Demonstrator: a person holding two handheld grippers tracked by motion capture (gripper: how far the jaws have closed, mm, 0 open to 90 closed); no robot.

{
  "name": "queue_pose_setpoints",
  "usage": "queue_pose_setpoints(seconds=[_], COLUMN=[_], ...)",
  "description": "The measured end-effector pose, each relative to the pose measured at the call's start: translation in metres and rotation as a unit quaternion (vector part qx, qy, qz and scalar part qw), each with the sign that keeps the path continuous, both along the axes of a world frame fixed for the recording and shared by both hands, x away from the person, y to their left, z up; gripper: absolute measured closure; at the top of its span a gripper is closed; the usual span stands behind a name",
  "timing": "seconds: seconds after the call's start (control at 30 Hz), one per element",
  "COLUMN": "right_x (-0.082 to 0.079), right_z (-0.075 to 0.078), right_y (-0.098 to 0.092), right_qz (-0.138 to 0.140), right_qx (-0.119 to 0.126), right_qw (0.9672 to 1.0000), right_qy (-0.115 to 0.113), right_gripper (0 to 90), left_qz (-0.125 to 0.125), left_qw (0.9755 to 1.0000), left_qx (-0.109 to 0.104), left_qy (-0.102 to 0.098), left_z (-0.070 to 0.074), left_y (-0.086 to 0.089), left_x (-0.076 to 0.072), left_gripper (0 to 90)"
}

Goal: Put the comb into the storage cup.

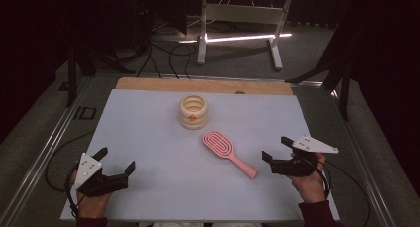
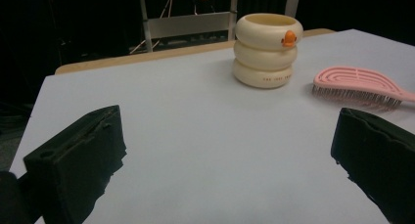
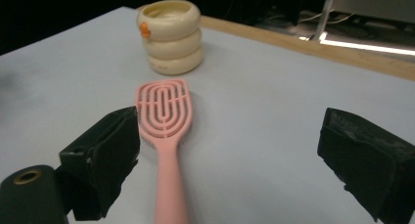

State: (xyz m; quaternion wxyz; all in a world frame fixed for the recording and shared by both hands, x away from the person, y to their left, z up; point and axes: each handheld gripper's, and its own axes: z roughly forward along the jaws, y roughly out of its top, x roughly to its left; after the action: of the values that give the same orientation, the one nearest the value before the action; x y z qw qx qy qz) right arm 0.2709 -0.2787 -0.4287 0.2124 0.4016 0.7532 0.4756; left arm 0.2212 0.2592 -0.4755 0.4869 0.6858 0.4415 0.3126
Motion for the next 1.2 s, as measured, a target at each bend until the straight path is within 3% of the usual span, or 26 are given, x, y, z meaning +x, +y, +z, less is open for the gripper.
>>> queue_pose_setpoints(seconds=[0.33, 0.53, 0.77, 0.97, 1.2], right_x=[0.015, 0.026, 0.041, 0.053, 0.06], right_z=[0.004, 0.011, 0.007, 0.001, -0.007], right_y=[0.022, 0.037, 0.058, 0.076, 0.091], right_qz=[0.014, 0.022, 0.045, 0.06, 0.075], right_qx=[-0.033, -0.065, -0.121, -0.16, -0.181], right_qw=[0.9991, 0.9966, 0.9888, 0.9794, 0.9717], right_qy=[0.022, 0.045, 0.075, 0.107, 0.132], right_gripper=[8.5, 8.6, 9.2, 9.2, 9.2], left_qz=[0.006, 0.011, 0.008, 0.009, 0.01], left_qw=[1.0, 0.9999, 1.0, 0.9999, 0.9999], left_qx=[0.003, -0.003, 0.002, 0.002, 0.001], left_qy=[0.001, 0.0, 0.002, 0.005, 0.004], left_z=[-0.002, -0.002, -0.003, -0.004, -0.004], left_y=[0.0, 0.002, -0.001, 0.0, 0.001], left_x=[0.0, 0.001, 0.003, 0.003, 0.003], left_gripper=[0.2, 0.2, 0.2, 0.2, 0.2])
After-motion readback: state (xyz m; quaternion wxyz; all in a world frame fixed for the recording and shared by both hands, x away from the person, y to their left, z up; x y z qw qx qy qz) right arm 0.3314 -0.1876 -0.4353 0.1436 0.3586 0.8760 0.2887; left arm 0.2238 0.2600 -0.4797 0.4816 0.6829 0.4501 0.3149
